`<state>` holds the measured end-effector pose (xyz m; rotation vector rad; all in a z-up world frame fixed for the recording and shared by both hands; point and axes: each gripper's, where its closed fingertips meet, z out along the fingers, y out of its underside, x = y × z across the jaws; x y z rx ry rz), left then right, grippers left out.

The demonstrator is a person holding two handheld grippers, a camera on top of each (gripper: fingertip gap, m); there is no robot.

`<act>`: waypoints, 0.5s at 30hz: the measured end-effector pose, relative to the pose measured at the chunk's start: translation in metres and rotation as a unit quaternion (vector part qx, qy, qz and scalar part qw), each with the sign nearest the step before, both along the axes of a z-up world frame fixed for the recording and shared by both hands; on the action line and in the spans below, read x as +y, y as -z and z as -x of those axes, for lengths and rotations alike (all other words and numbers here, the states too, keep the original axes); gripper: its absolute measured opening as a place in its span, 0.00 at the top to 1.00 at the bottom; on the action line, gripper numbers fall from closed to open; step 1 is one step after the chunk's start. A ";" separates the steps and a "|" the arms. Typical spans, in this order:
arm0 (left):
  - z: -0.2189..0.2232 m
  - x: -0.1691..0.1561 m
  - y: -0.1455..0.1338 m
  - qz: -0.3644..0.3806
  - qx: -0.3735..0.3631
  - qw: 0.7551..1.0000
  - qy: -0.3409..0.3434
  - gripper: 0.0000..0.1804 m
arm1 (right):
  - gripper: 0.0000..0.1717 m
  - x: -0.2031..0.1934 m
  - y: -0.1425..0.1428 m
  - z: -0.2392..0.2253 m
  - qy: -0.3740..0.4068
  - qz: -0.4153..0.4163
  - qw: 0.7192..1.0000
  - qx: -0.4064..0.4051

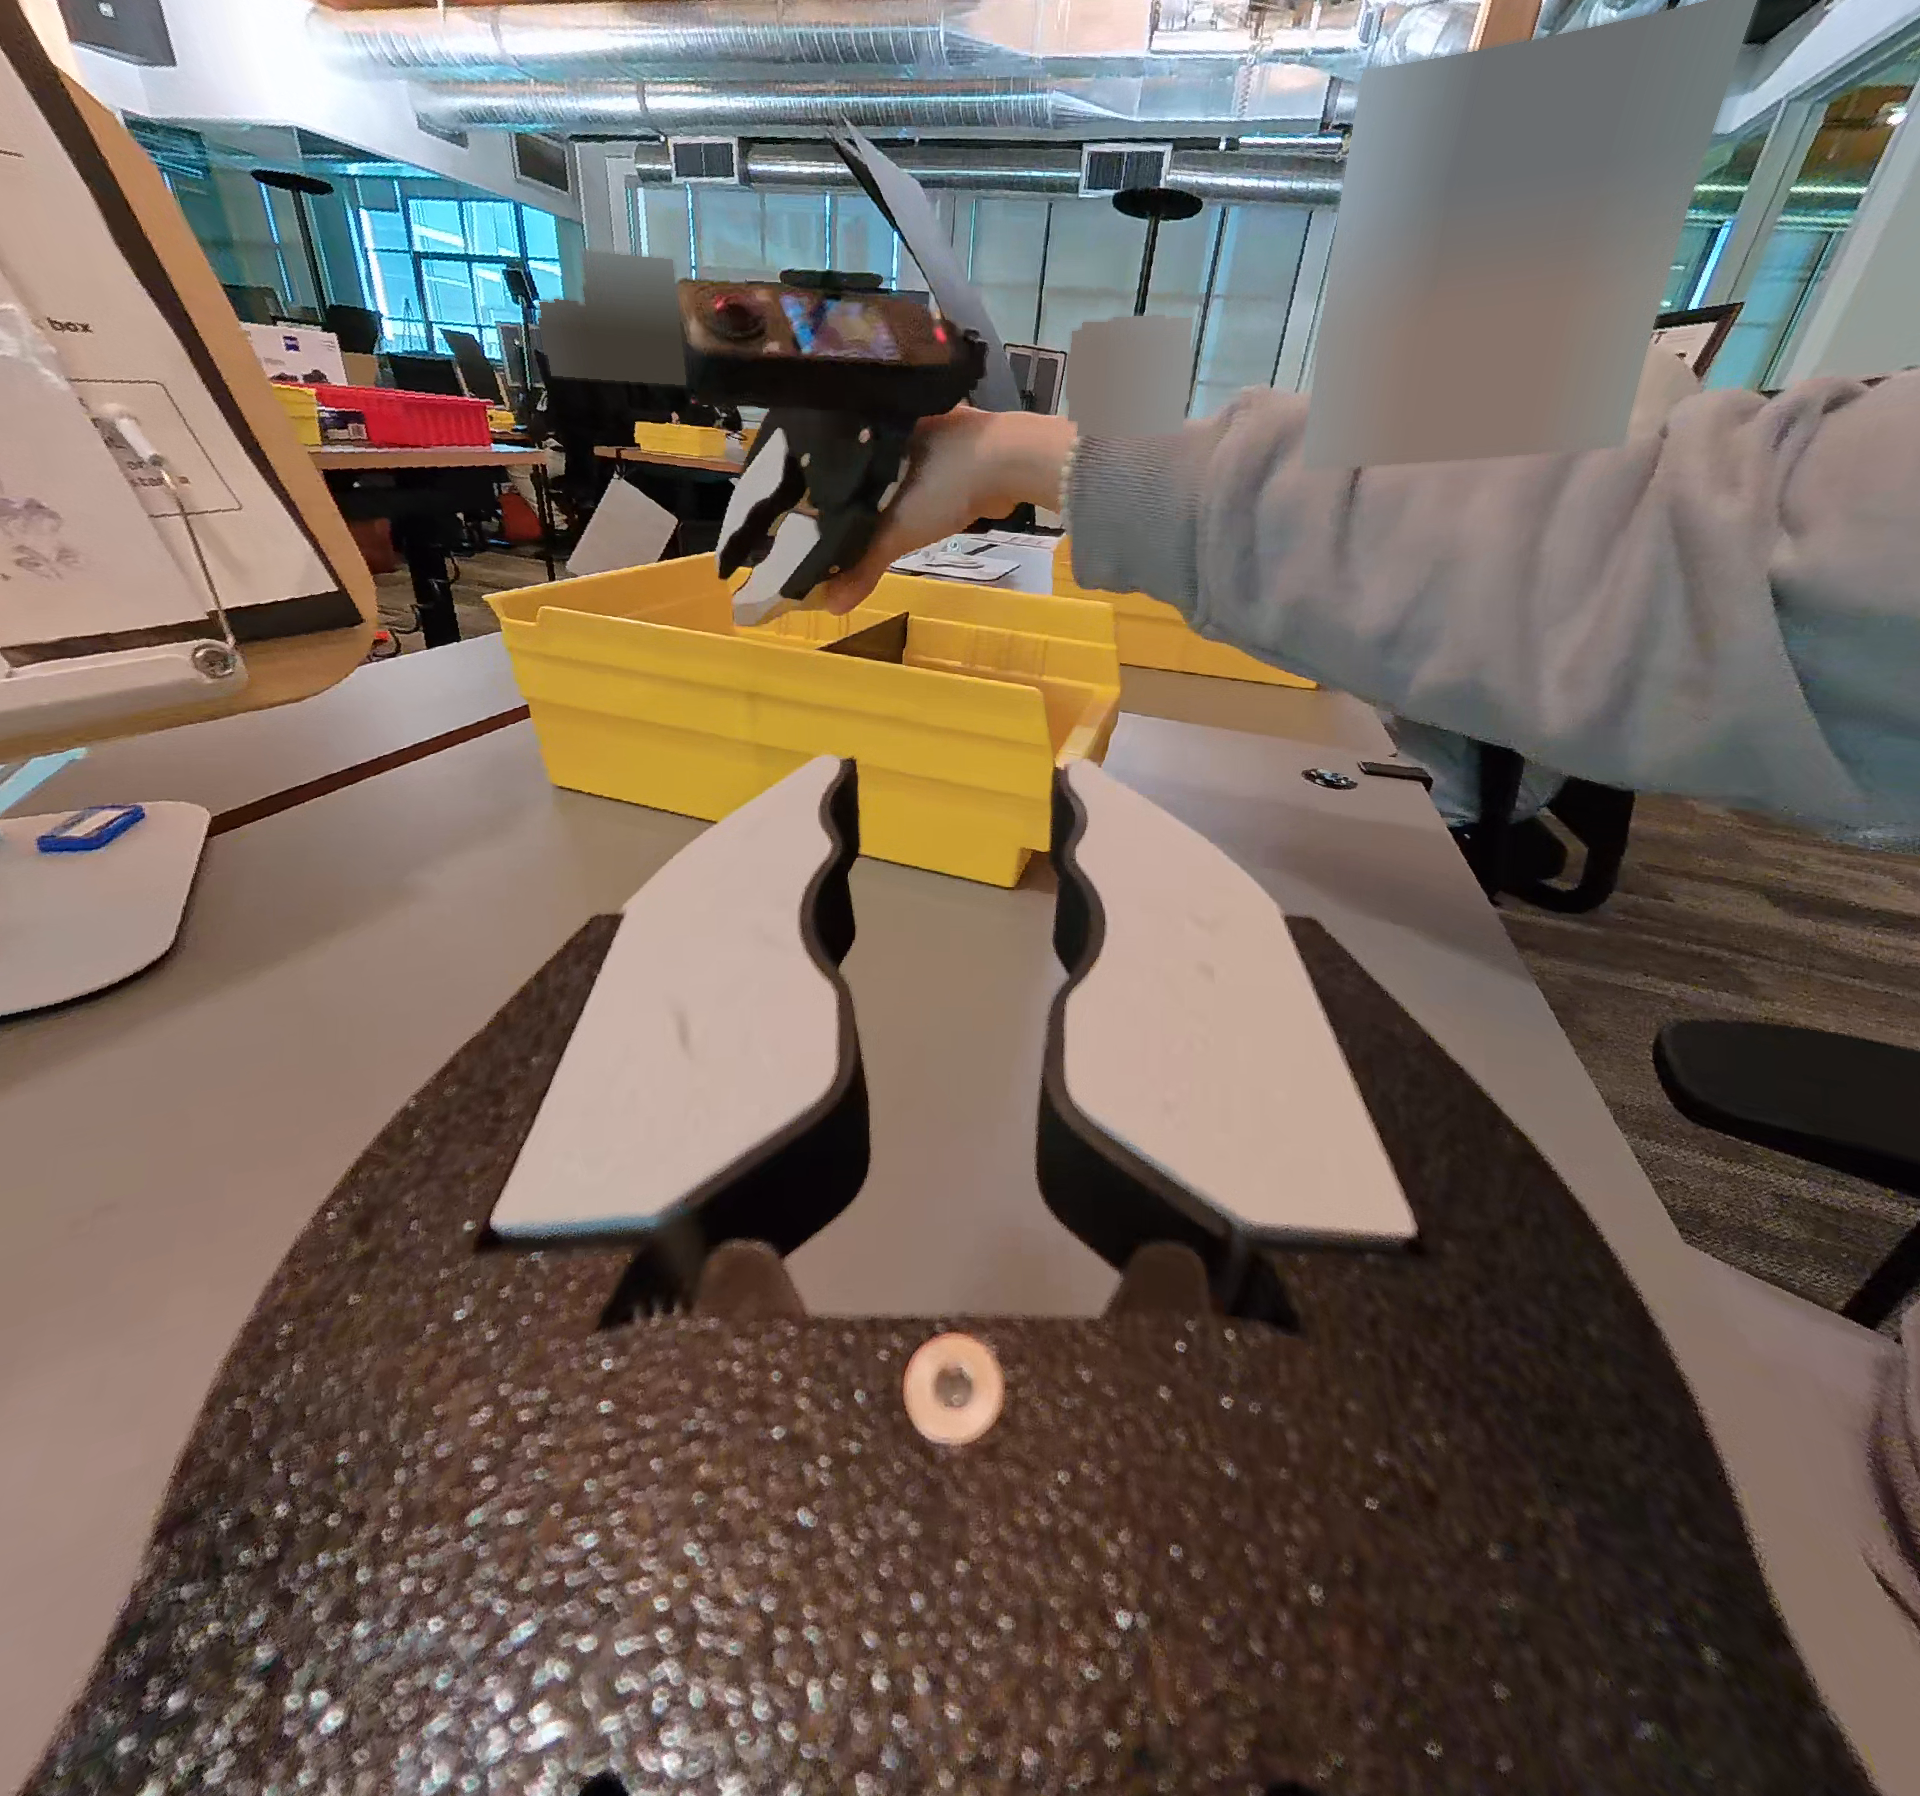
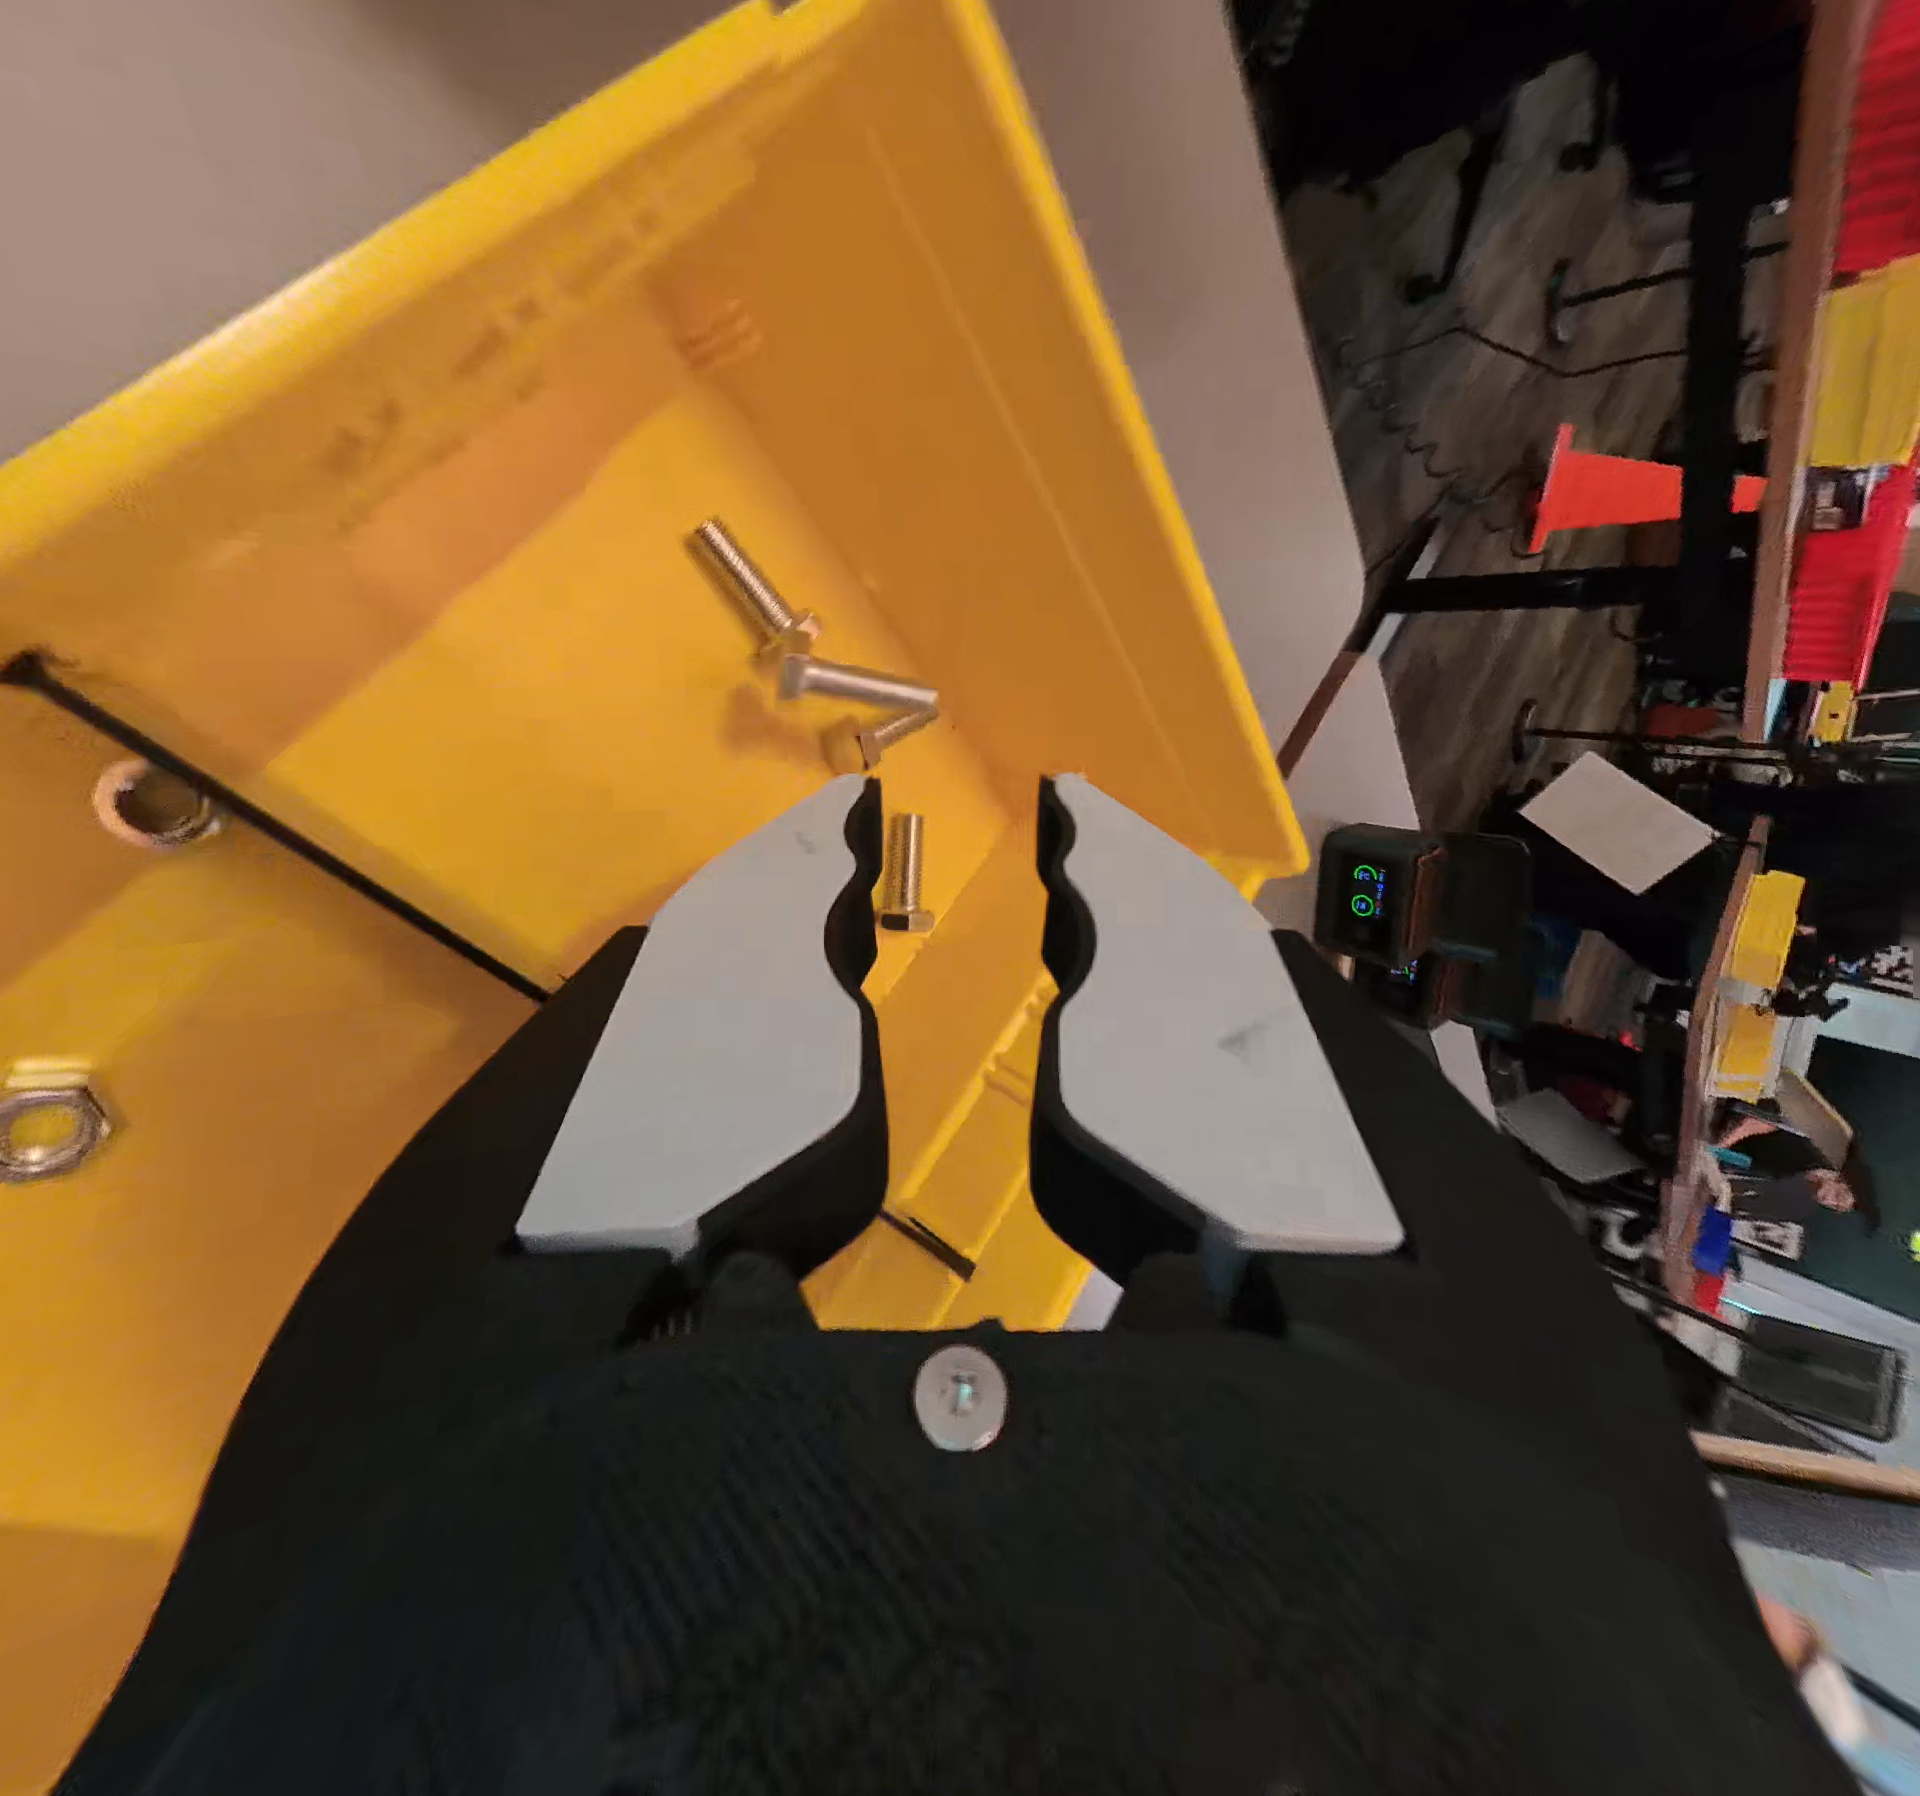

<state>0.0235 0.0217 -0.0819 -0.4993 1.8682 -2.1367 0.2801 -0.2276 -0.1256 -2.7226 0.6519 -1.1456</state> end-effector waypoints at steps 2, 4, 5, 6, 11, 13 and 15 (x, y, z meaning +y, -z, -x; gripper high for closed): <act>0.001 0.001 0.000 -0.002 -0.002 1.000 0.000 0.81 | 0.82 -0.004 -0.011 0.010 0.016 -0.038 0.999 -0.023; 0.000 0.000 0.002 -0.012 -0.001 1.000 -0.003 0.81 | 0.81 -0.010 -0.023 0.033 0.049 -0.079 0.994 -0.056; 0.001 0.000 0.004 -0.018 -0.003 1.000 -0.004 0.81 | 0.81 -0.009 -0.029 0.050 0.059 -0.116 0.989 -0.075; 0.001 -0.001 0.005 -0.025 -0.004 1.000 -0.005 0.81 | 0.81 -0.004 -0.031 0.071 0.061 -0.166 0.981 -0.084; 0.000 -0.011 0.024 -0.080 0.004 0.997 -0.015 0.77 | 0.81 0.016 -0.030 0.175 0.068 -0.411 0.901 -0.122; -0.001 -0.016 0.032 -0.099 0.012 0.995 -0.019 0.75 | 0.81 0.014 -0.030 0.202 0.073 -0.465 0.871 -0.138; -0.003 -0.024 0.042 -0.113 0.032 0.993 -0.032 0.69 | 0.79 -0.002 -0.036 0.218 0.086 -0.476 0.857 -0.178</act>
